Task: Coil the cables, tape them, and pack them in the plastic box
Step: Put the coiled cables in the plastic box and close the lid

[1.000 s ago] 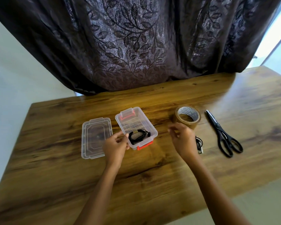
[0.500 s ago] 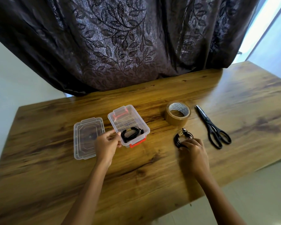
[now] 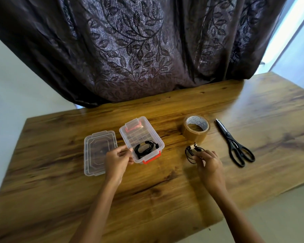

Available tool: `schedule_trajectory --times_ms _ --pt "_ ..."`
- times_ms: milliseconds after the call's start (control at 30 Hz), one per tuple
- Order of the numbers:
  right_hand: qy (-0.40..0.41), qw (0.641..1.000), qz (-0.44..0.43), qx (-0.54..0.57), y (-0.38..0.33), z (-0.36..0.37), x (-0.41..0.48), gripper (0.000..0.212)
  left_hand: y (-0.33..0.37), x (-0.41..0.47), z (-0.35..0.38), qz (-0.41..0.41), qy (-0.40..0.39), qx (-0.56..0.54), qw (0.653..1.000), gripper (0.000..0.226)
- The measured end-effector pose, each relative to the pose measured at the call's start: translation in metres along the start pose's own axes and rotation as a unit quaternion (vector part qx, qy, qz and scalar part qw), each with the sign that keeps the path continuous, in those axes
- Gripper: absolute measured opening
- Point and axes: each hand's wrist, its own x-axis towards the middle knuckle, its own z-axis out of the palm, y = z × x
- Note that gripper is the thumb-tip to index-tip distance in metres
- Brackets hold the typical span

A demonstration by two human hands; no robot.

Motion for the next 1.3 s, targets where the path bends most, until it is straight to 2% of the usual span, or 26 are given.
schedule_trajectory --times_ms 200,400,533,667,933,1100,1200,1300 --pt "0.032 0.991 -0.053 0.120 -0.065 0.001 0.016 0.007 0.002 0.000 0.004 -0.004 -0.002 -0.007 1.000 0.033" --pt "-0.039 0.981 -0.109 0.155 -0.117 0.022 0.036 0.013 0.004 0.000 0.007 -0.007 0.005 -0.017 1.000 0.033" --pt "-0.094 0.978 -0.135 0.127 -0.129 0.048 0.047 0.018 0.004 0.000 0.008 -0.020 0.008 -0.027 0.999 0.032" --pt "-0.127 0.977 -0.162 0.046 -0.126 0.070 0.058 0.016 0.005 0.000 0.009 -0.037 0.008 -0.046 0.998 0.032" --pt "-0.229 0.959 -0.136 -0.093 -0.134 0.095 0.074 0.019 0.006 -0.001 0.010 -0.033 0.003 -0.038 0.999 0.031" --pt "-0.282 0.941 -0.175 -0.064 -0.130 0.102 0.074 0.026 0.005 -0.002 0.009 -0.012 0.001 -0.032 0.999 0.031" --pt "-0.251 0.954 -0.161 -0.041 -0.127 0.097 0.074 0.024 0.004 -0.002 0.007 -0.002 0.002 -0.017 1.000 0.029" --pt "-0.144 0.975 -0.166 0.018 -0.119 0.082 0.074 0.022 -0.004 -0.005 -0.002 0.035 0.009 0.060 0.998 0.027"
